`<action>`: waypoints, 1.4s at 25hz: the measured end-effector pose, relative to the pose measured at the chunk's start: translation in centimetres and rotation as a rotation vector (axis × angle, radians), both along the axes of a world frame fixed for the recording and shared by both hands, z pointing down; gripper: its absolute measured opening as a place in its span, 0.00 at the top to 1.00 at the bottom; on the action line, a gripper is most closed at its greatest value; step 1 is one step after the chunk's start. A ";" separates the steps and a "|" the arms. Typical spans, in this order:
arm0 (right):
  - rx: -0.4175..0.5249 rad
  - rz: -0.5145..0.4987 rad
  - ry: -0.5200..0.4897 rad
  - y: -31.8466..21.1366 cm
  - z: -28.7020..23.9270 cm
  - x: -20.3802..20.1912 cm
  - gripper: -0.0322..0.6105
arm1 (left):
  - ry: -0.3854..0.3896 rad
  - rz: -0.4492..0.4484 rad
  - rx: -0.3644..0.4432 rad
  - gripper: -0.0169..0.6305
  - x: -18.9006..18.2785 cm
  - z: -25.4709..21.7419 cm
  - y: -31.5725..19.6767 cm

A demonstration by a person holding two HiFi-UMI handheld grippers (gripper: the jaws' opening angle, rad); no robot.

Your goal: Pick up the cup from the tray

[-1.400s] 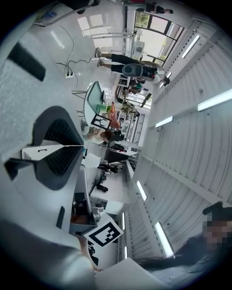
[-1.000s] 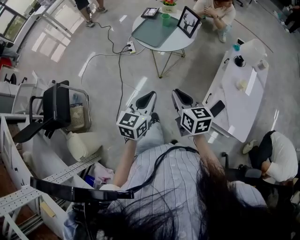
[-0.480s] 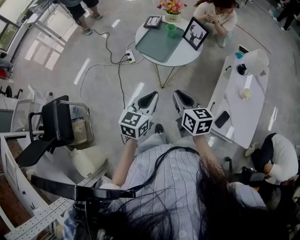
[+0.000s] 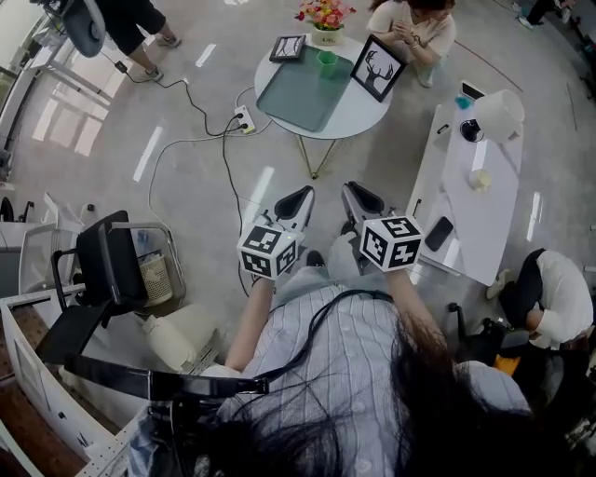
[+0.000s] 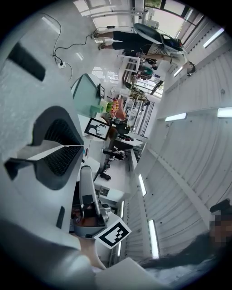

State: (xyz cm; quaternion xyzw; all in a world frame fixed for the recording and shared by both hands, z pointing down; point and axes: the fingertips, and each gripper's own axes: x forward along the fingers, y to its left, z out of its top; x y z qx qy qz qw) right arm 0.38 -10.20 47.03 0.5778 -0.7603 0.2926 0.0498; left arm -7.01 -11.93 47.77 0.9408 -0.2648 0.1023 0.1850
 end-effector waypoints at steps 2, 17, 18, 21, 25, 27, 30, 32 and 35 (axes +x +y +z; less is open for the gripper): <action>-0.005 0.000 0.001 -0.5 0.1 0.0 0.86 | 0.002 0.004 -0.005 0.95 0.1 0.1 -0.5; -0.032 -0.056 -0.037 -11.4 1.6 1.4 0.86 | -0.027 -0.076 -0.051 0.95 0.5 2.1 -9.9; -0.039 -0.065 -0.036 -12.2 1.7 1.6 0.86 | -0.028 -0.082 -0.058 0.95 0.7 2.2 -10.7; -0.057 -0.084 -0.033 -14.8 2.0 2.4 0.86 | -0.031 -0.094 -0.077 0.95 1.6 2.4 -13.5; -0.074 -0.100 -0.031 -18.4 2.4 4.2 0.86 | -0.031 -0.098 -0.085 0.95 3.8 2.4 -17.2; -0.077 -0.102 -0.030 -20.3 2.6 5.3 0.86 | -0.037 -0.097 -0.085 0.95 4.9 2.4 -19.0; -0.074 -0.099 -0.034 -23.1 2.6 7.2 0.86 | -0.051 -0.093 -0.083 0.95 6.6 2.5 -21.5; -0.070 -0.097 -0.034 -24.7 2.6 8.3 0.86 | -0.060 -0.095 -0.081 0.95 7.4 2.6 -22.9; -0.059 -0.098 -0.036 -26.6 2.6 9.6 0.86 | -0.070 -0.102 -0.080 0.95 8.3 2.8 -24.9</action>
